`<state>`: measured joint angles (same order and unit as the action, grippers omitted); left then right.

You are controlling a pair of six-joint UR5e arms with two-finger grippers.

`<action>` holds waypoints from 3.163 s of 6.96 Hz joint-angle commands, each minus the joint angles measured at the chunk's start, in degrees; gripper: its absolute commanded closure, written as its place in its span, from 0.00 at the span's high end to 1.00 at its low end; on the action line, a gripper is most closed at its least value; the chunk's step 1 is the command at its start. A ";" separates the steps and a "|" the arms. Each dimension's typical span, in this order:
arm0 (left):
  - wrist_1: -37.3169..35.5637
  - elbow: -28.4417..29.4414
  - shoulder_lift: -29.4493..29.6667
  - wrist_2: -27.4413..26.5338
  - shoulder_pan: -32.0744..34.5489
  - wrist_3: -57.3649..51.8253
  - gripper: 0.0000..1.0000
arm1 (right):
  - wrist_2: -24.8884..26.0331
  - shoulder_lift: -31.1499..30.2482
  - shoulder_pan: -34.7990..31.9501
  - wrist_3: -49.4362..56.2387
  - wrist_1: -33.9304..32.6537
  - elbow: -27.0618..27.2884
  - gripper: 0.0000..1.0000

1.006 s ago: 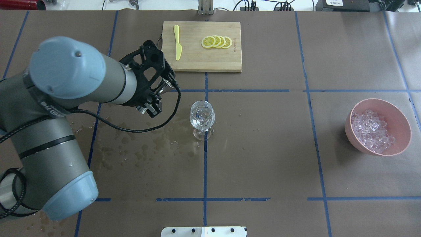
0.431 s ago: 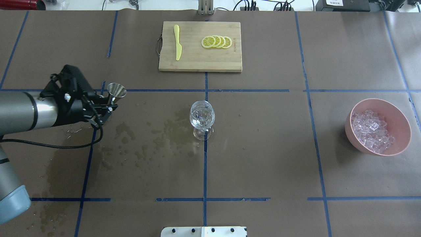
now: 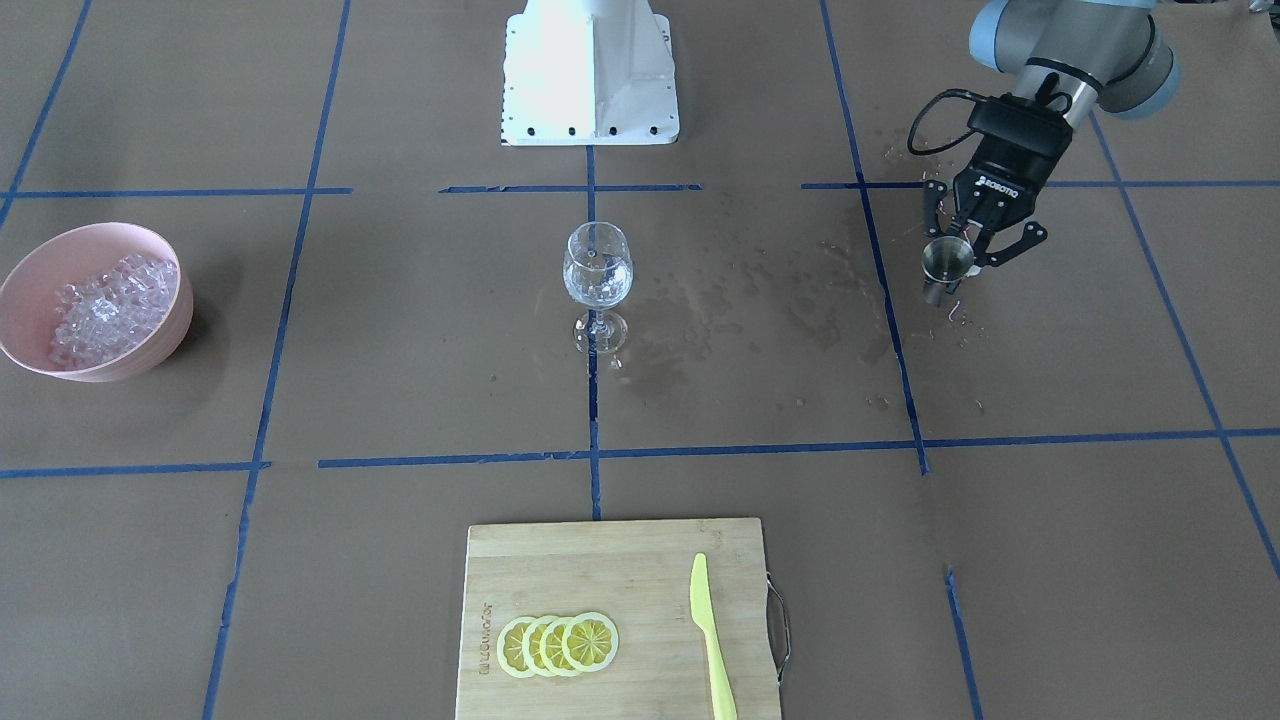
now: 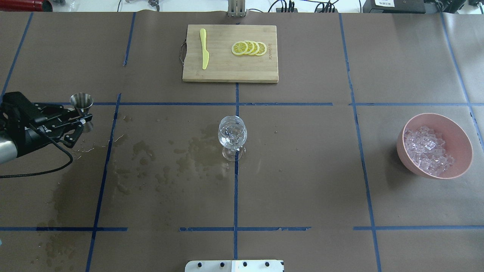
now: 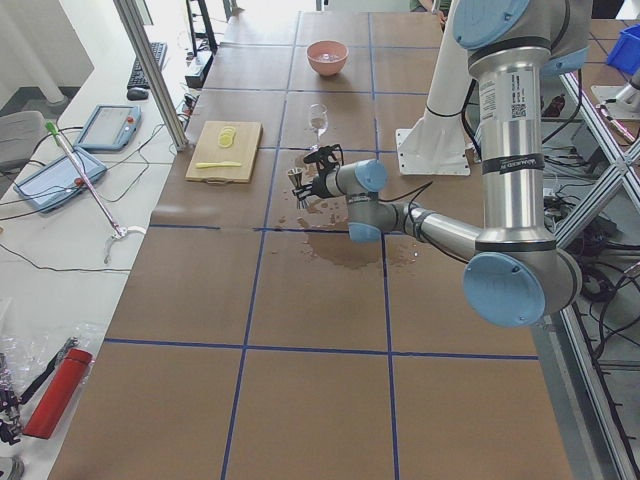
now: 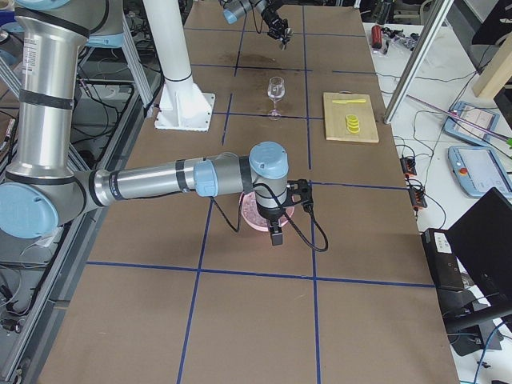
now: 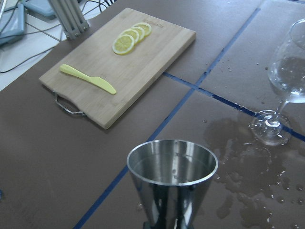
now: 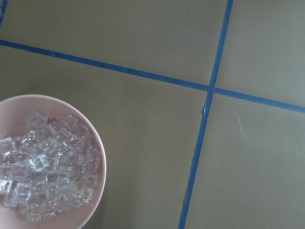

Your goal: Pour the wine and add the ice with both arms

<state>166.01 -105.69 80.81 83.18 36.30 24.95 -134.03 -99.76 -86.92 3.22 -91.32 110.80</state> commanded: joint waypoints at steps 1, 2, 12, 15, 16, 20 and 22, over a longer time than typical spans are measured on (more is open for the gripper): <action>11.43 4.79 -4.50 -6.00 -2.54 5.17 0.00 | 0.00 0.00 0.00 0.03 0.00 0.03 1.00; 11.45 5.06 -5.04 -11.15 -6.12 8.33 0.00 | 0.00 -0.08 0.00 0.03 0.00 0.12 1.00; 19.79 19.89 1.61 -51.17 -30.85 22.51 0.00 | 0.00 -0.09 -0.35 0.03 0.00 0.38 1.00; 19.80 20.09 1.90 -51.19 -31.03 22.42 0.00 | 0.00 -0.09 -0.35 0.03 0.09 0.47 1.00; 19.80 20.52 1.90 -51.19 -31.38 22.51 0.01 | 0.00 -0.09 -0.35 0.03 0.00 0.38 1.00; 19.80 20.88 1.98 -51.19 -31.38 22.34 0.17 | 0.00 0.00 -0.35 0.03 0.09 0.29 1.00; 19.80 20.88 1.98 -51.19 -31.38 22.34 0.32 | 0.00 0.00 -0.35 0.03 0.09 0.29 1.00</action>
<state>185.80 -84.85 82.78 31.99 4.92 47.29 -134.03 -99.76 -87.27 3.25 -91.27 111.10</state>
